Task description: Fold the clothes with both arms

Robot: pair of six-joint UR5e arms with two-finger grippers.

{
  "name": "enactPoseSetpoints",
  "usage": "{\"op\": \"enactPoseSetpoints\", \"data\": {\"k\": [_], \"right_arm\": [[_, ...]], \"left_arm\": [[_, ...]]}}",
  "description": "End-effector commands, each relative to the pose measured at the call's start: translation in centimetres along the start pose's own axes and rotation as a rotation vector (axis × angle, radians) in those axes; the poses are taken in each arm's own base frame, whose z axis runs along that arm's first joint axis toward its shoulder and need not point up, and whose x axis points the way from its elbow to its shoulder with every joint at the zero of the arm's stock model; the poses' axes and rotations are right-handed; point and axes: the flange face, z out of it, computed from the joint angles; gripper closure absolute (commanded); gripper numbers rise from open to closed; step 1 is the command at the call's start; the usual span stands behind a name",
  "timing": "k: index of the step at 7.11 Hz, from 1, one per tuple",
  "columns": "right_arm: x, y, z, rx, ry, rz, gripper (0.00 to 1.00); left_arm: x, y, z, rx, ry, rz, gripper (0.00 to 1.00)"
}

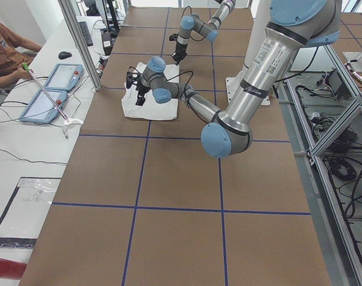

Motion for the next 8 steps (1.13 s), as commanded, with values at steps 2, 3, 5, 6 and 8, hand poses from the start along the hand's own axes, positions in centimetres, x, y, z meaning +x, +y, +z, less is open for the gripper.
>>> {"op": "enactPoseSetpoints", "data": {"k": [2,3,5,6,8], "right_arm": [[8.2,5.4,-6.6,-0.178,0.088,-0.047,1.00],[9.4,7.4,-8.1,-0.211,0.161,-0.017,1.00],[12.1,11.7,-9.1,-0.261,0.238,-0.062,1.00],[14.1,13.4,-8.6,-0.280,0.280,-0.095,1.00],[17.7,16.8,-9.9,-0.331,0.339,-0.097,1.00]], "left_arm": [[0.9,6.5,-3.6,-0.110,0.072,-0.028,0.00],[0.5,11.8,-5.2,-0.188,0.049,-0.152,0.00],[2.0,21.7,-5.0,-0.346,-0.001,-0.296,0.04],[2.6,24.3,-4.5,-0.385,-0.020,-0.312,0.06],[2.4,24.8,-4.2,-0.392,-0.029,-0.311,0.10]]}}
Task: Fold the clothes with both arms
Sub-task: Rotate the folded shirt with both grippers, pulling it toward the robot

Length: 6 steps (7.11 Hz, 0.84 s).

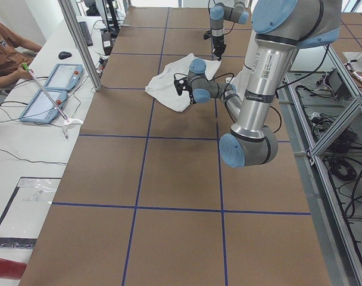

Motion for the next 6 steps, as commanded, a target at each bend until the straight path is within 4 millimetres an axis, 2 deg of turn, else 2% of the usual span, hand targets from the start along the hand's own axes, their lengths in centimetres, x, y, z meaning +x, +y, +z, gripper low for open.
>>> {"op": "enactPoseSetpoints", "data": {"k": [1,2,3,4,5,6], "right_arm": [[3.8,3.1,1.6,-0.033,0.077,-0.024,1.00],[4.4,3.5,2.0,-0.035,0.091,-0.034,1.00],[4.6,3.8,2.1,-0.038,0.096,-0.039,1.00],[4.5,3.9,2.1,-0.042,0.094,-0.041,1.00],[4.5,4.0,1.8,-0.045,0.088,-0.042,0.84],[4.4,4.0,1.6,-0.042,0.082,-0.031,0.84]], "left_arm": [[-0.2,0.9,1.0,-0.015,-0.019,-0.005,0.11],[-0.5,0.8,1.9,-0.014,-0.036,-0.007,0.13],[-0.1,0.8,2.5,-0.014,-0.038,-0.008,0.16],[-0.1,1.5,2.9,-0.024,-0.041,-0.002,0.22],[-0.3,2.5,3.4,-0.039,-0.048,0.004,0.26],[-0.6,2.9,3.8,-0.045,-0.056,0.007,0.29]]}}
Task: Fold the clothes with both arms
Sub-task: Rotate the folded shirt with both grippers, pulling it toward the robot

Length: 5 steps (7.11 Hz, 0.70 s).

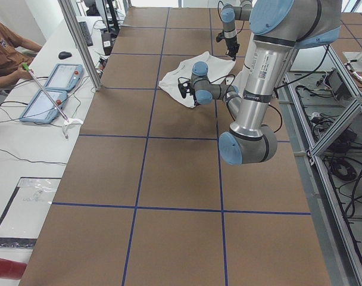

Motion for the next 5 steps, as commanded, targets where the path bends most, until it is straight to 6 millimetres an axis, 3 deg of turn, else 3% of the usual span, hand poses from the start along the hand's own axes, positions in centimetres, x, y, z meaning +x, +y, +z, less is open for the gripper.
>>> {"op": "enactPoseSetpoints", "data": {"k": [1,3,5], "right_arm": [[-0.4,-0.3,-0.6,0.002,-0.019,0.014,0.01],[-2.7,-3.8,-6.9,0.011,-0.154,0.075,0.00],[-3.7,-5.1,-7.6,0.031,-0.183,0.088,0.00]], "left_arm": [[-0.3,0.7,0.9,-0.010,-0.014,0.006,0.30],[-0.7,0.6,1.4,-0.011,-0.026,0.003,0.34],[-0.7,0.3,2.3,-0.007,-0.039,0.005,0.42]]}}
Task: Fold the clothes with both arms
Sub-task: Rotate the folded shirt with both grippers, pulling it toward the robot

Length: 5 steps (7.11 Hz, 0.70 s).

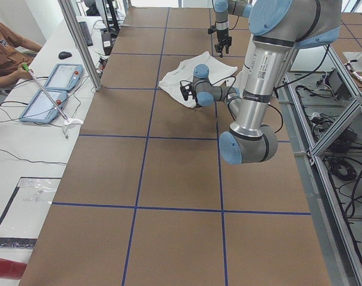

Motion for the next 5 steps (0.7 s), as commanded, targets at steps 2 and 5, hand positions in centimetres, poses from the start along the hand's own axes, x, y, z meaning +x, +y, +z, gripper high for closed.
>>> {"op": "enactPoseSetpoints", "data": {"k": [2,5], "right_arm": [[-0.9,-1.0,-0.3,0.014,-0.020,0.012,0.00],[-1.0,-1.3,0.3,0.027,-0.016,0.015,0.00]], "left_arm": [[-0.1,-0.5,0.7,0.007,-0.011,0.006,1.00],[1.2,-5.8,-2.7,0.092,0.029,0.121,1.00]]}}
